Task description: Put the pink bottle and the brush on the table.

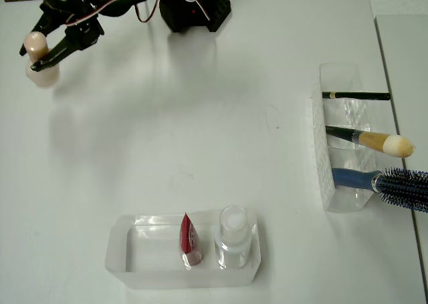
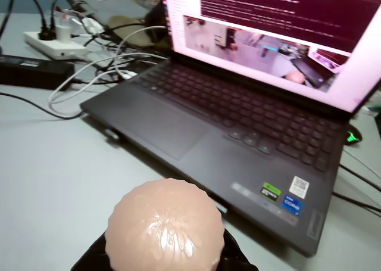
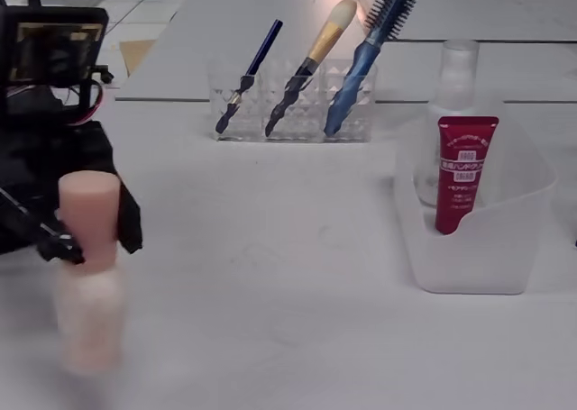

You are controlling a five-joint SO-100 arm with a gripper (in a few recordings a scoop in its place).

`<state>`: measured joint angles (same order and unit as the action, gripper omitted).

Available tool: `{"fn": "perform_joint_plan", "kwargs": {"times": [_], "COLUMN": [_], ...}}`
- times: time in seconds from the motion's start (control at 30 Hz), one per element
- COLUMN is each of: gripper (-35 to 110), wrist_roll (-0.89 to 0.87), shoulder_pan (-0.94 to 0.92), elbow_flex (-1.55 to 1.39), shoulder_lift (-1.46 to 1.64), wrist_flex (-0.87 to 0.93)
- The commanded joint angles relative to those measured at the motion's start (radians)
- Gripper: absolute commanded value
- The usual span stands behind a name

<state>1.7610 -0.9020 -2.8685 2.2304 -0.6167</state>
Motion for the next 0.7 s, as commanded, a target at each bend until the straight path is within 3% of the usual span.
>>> {"fn": "perform_joint_plan", "kwargs": {"times": [0.0,0.43,0.67], "gripper": [0,0,0], "wrist_roll": [0.014,0.034,-0.072], "shoulder_pan": [-0.020,-0.101,-0.103], "elbow_flex": [-0.015,-0.054,-0.031], "shoulder_lift": [-0.034,-0.201,-0.268], "wrist_flex": [-0.092,-0.229,-0.259]}}
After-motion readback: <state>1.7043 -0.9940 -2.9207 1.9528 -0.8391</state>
